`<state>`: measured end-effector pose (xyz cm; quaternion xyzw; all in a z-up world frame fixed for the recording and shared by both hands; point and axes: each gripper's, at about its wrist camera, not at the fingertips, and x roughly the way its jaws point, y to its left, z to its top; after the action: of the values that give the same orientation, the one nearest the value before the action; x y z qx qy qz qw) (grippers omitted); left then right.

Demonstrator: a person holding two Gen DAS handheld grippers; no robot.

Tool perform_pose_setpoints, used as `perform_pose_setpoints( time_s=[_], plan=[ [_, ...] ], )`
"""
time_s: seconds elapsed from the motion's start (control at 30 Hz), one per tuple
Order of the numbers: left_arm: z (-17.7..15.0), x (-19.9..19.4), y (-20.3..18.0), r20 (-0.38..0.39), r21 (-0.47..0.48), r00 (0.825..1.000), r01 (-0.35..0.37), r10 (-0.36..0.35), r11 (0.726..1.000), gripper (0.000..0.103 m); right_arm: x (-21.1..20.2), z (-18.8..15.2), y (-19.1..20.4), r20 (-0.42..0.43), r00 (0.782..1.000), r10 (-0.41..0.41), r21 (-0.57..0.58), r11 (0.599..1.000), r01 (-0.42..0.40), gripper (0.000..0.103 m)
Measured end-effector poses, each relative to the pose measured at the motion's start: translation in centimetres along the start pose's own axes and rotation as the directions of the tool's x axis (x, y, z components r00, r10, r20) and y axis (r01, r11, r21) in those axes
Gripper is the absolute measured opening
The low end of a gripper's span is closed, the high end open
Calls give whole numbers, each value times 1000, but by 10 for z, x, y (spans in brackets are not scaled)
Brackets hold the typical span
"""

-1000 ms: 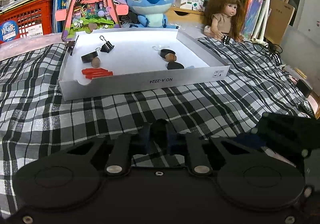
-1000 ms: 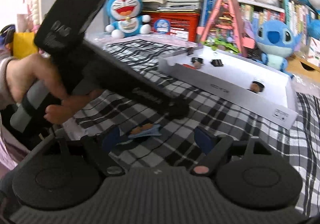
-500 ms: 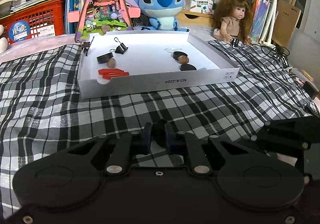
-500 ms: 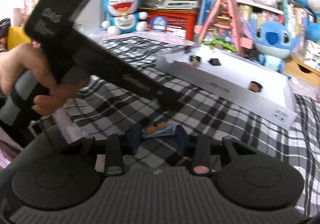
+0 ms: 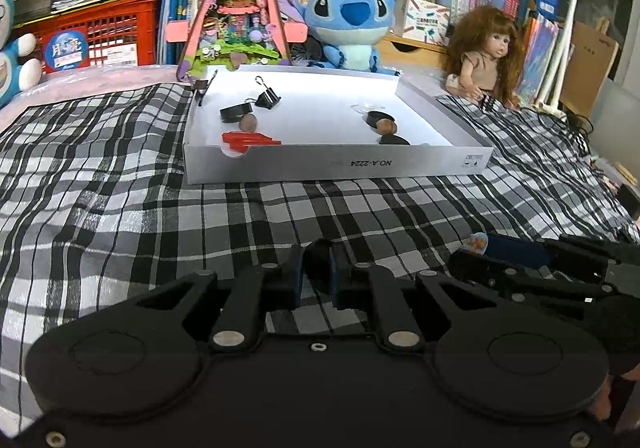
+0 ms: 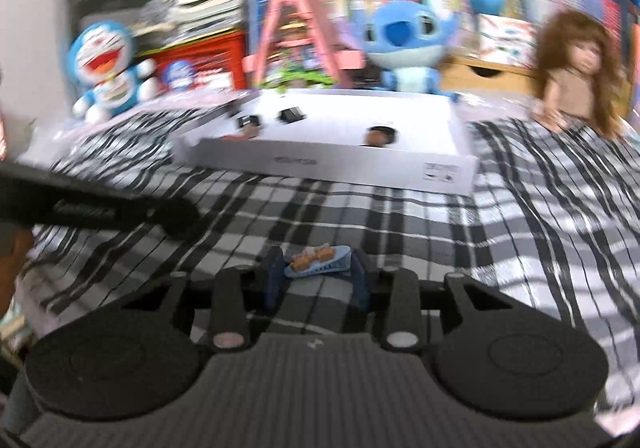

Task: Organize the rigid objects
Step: 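Grasp the black round lid with the left gripper while the right gripper grasps the small blue plate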

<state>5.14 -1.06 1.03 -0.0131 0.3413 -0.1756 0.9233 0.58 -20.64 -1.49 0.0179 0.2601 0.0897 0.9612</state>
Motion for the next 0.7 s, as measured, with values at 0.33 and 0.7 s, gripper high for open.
perform_pose_setpoints(
  time_s=[0.33,0.7],
  plan=[
    [-12,-3,-6,51,-25,998,-45,46,999,13,5,-6,9,52,990,-134,60,990,131,43],
    [-20,-4,-12,81,-1,994,-67,67,998,19,4,-11,10,76,987,-140,60,989,136,57]
  ],
)
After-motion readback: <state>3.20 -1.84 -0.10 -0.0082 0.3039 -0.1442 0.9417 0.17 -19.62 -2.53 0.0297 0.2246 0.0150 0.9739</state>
